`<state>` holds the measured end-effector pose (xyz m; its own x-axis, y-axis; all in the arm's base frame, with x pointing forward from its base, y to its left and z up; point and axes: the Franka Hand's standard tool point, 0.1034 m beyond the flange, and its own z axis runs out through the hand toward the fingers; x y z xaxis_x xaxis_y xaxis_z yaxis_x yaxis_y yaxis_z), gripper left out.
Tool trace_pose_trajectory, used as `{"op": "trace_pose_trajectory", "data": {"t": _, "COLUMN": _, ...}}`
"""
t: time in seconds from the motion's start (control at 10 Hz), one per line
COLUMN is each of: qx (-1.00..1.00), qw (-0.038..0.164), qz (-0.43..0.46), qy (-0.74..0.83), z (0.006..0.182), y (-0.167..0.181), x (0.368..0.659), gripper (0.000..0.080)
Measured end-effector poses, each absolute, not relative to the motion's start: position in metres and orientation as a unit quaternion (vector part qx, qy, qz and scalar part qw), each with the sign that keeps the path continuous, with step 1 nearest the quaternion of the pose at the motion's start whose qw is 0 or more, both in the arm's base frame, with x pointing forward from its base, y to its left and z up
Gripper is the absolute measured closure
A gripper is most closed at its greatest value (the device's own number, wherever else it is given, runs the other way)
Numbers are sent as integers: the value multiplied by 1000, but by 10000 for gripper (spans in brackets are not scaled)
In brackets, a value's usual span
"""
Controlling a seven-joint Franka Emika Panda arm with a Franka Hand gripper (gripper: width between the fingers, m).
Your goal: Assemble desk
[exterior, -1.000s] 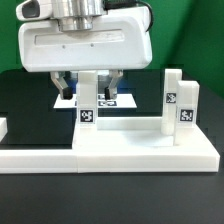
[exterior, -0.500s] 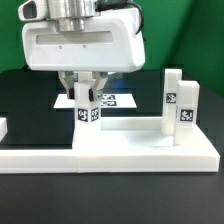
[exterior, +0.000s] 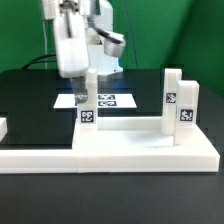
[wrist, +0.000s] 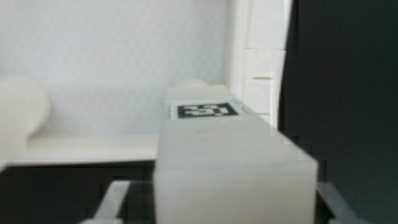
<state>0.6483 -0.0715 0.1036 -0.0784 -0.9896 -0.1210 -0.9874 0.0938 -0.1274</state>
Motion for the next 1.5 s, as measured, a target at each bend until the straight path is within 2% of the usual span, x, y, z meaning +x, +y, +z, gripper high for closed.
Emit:
{"op": "trace_pose_trajectory", "data": {"t": 0.3, "qx": -613, "qw": 88, "qz": 3, "qy": 785, "z": 103, "y": -72, "x": 647, "gripper": 501}}
{"op": "trace_pose_trajectory", "data": {"t": 0.4, "qx": -566, "qw": 100, "qz": 14, "qy": 818, "z": 102, "y": -76, "x": 645, "gripper": 499}}
{"op": "trace_pose_trajectory", "data": {"t": 0.8, "qx": -526, "qw": 97, "qz": 16, "qy": 845, "z": 102, "y": -74, "x": 644, "gripper": 488}}
{"op": "trace_pose_trajectory", "data": {"t": 0.9, "qx": -526, "qw": 96, "qz": 16, "qy": 845, "z": 102, "y": -73, "x": 644, "gripper": 407}}
{"op": "trace_pose_trajectory", "data": {"t": 1.0, "qx": -527, "qw": 97, "qz": 16, "qy": 844, "z": 103, "y": -72, "x": 644, "gripper": 203}}
{"op": "trace_pose_trajectory", "data": {"t": 1.1, "qx": -528, "qw": 107, "qz": 13, "qy": 842, "z": 114, "y": -69, "x": 648, "gripper": 203}}
{"op": "trace_pose_trajectory", "data": {"t": 1.2, "qx": -539, "qw": 123, "qz": 9, "qy": 833, "z": 135, "y": -65, "x": 650, "gripper": 161}}
{"op": "trace_pose_trajectory", "data": {"t": 1.3, "qx": -547, "qw": 139, "qz": 3, "qy": 826, "z": 157, "y": -65, "x": 653, "gripper": 153}}
{"op": "trace_pose_trajectory", "data": {"t": 1.4, "qx": -548, "qw": 145, "qz": 2, "qy": 824, "z": 169, "y": -67, "x": 661, "gripper": 153}}
{"op": "trace_pose_trajectory", "data": {"t": 1.5, "qx": -549, "qw": 144, "qz": -1, "qy": 823, "z": 166, "y": -67, "x": 661, "gripper": 153}}
